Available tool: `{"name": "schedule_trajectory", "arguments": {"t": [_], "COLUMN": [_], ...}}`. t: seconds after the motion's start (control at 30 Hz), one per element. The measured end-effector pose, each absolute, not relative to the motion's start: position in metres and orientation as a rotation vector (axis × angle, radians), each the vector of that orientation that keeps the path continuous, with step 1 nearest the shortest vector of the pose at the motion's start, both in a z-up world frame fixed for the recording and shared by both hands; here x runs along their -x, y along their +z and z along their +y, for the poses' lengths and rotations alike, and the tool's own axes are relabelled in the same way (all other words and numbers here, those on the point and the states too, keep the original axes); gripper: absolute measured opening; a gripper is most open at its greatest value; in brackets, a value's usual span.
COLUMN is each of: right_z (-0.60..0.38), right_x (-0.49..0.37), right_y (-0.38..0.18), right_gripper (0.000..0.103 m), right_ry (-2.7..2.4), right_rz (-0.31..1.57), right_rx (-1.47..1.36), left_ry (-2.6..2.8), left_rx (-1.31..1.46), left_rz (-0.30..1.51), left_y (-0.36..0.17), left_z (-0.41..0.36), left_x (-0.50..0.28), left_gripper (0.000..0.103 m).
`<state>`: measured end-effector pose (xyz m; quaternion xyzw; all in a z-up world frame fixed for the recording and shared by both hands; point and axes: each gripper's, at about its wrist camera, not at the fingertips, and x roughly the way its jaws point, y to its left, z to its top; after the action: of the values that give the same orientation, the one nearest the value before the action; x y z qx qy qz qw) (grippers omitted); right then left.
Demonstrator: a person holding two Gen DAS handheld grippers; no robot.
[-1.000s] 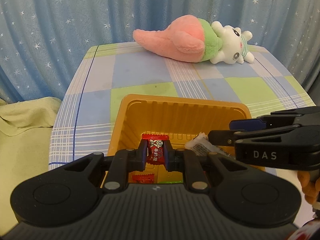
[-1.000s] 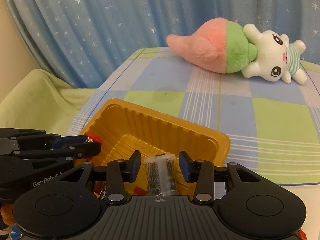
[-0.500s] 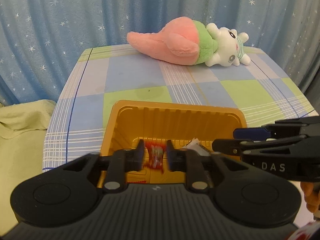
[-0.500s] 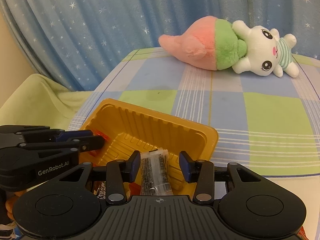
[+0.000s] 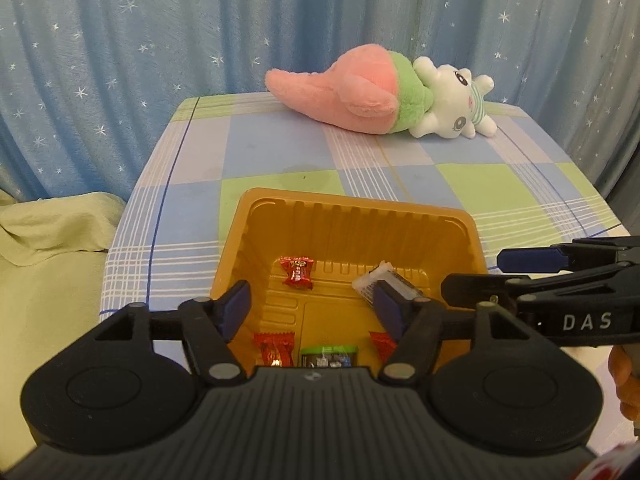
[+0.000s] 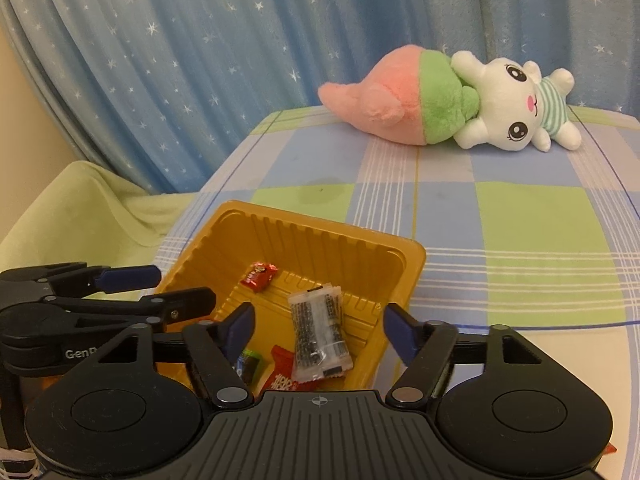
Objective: Organize snacks
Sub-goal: 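Open the left gripper to drop the red candy while right releases the clear packet, then withdraw both grippers from the basket toward the remaining candies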
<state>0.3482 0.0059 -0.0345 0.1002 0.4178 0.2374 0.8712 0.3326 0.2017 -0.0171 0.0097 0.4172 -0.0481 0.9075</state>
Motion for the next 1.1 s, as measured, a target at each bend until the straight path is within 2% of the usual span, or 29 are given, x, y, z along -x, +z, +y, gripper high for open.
{"name": "schedule_trajectory", "arguments": {"t": [0.2, 0.9, 1.1], "right_z": [-0.003, -0.043, -0.063], "right_x": [-0.331, -0.242, -0.221], "right_y": [-0.024, -0.003, -0.007], "right_gripper": [0.081, 0.086, 0.088], "right_ry": [0.491, 0.526, 0.534], "right_rz": [0.855, 0.851, 0.869], "right_rx": [-0.236, -0.335, -0.361], "left_ry": [-0.099, -0.063, -0.059], "left_rx": [0.001, 0.029, 0.017], "left_rz": [0.844, 0.846, 0.854], "left_y": [-0.004, 0.024, 0.025], "left_z": [0.202, 0.186, 0.173], "left_x": [-0.307, -0.212, -0.188], "left_gripper": [0.070, 0.071, 0.075]}}
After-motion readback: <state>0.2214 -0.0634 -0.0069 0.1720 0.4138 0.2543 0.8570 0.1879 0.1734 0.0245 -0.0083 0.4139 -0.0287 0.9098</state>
